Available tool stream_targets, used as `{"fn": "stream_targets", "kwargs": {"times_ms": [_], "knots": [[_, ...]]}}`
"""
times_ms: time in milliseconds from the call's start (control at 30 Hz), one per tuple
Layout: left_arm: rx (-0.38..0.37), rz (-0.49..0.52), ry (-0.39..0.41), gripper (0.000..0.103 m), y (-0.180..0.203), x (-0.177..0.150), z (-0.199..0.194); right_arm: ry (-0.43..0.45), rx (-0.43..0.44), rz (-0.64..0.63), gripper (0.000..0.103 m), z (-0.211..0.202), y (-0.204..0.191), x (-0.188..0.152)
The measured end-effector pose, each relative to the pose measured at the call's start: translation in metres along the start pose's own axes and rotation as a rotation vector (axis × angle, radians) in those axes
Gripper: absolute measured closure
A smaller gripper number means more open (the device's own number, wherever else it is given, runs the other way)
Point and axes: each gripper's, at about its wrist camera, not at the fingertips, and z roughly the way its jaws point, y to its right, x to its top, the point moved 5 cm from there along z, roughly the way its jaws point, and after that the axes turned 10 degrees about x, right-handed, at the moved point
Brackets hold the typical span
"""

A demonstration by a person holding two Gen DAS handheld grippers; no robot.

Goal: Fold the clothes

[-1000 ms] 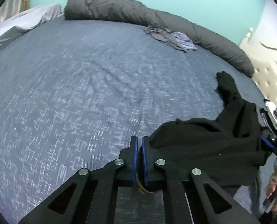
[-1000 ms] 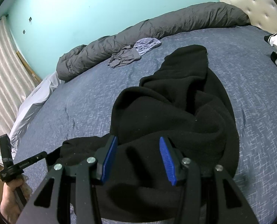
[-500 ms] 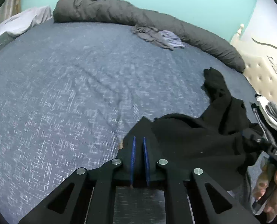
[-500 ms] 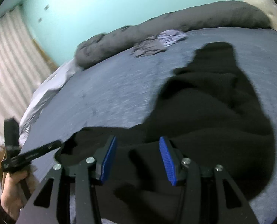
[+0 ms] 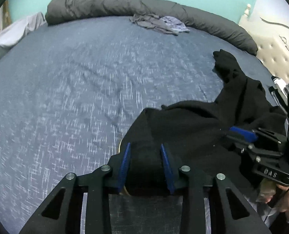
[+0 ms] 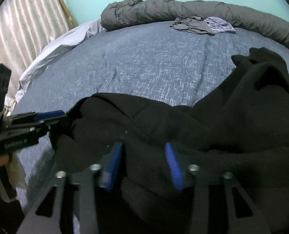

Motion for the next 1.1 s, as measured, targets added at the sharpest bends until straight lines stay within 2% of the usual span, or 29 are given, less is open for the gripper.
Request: {"fn": "stream_targets", "kwargs": {"times_ms": [33,67,133,167,233,433,600,700,800,933,1100], "knots": [[-0.007,0.000,-0.008,0.078,-0.001,-0.002,0.002,-0.002,0.009,-0.006,0.086,0.000,-0.001,0.001],[-0.014,0.001,-0.012,0.083,-0.001,-0.003,0.003,0.004,0.012,-0.012,0.088,-0.002,-0.003,0.002],[-0.019,-0.005,-0.006,0.088,-0.002,-0.003,0.003,0.016,0.017,-0.024,0.094,-0.005,-0.005,0.003],[-0.018,-0.007,0.001,0.093,-0.002,-0.002,0.001,0.023,0.020,-0.031,0.094,-0.007,-0.007,0.004],[-0.011,-0.009,0.027,0.096,-0.003,0.001,-0.006,0.053,0.035,-0.022,0.096,-0.017,-0.006,0.005],[-0.026,-0.029,0.105,0.100,-0.003,0.014,-0.032,0.177,0.035,-0.021,0.098,-0.057,-0.010,0.019],[-0.083,-0.042,0.167,0.100,0.005,0.024,-0.051,0.285,0.022,0.000,0.098,-0.106,0.000,0.027],[-0.139,-0.071,0.159,0.100,0.009,0.027,-0.049,0.323,0.000,0.008,0.098,-0.129,0.011,0.027],[-0.189,-0.106,0.141,0.100,0.013,0.029,-0.043,0.327,-0.014,0.036,0.098,-0.138,0.026,0.021],[-0.174,-0.085,0.133,0.100,0.024,0.030,-0.033,0.306,-0.027,0.063,0.098,-0.137,0.044,0.010],[-0.199,-0.109,0.117,0.100,0.029,0.034,-0.020,0.236,-0.052,0.111,0.098,-0.117,0.069,-0.006]]}}
